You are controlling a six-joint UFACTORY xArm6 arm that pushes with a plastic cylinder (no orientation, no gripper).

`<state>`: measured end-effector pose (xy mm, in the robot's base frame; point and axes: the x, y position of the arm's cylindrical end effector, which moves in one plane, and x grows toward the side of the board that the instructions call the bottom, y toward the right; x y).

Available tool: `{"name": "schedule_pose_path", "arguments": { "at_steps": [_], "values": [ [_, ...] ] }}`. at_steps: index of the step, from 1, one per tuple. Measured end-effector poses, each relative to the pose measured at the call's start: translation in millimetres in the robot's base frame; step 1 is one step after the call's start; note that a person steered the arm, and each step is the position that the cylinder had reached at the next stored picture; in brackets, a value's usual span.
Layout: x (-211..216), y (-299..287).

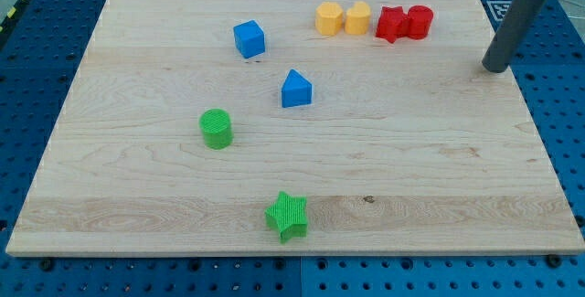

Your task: Move the arm to the bottom right of the board

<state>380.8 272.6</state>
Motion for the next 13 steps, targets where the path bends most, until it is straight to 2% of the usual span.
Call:
{"name": "schedule_pose_path", "arguments": {
  "at_steps": [3,4,5,6,7,9,11,12,13],
  "values": [
    [30,-13],
    [52,-21],
    [52,-26],
    [73,-26],
    [117,-26],
    [128,-28],
    [170,-28],
    [170,-28],
    [197,-28]
  ]
}}
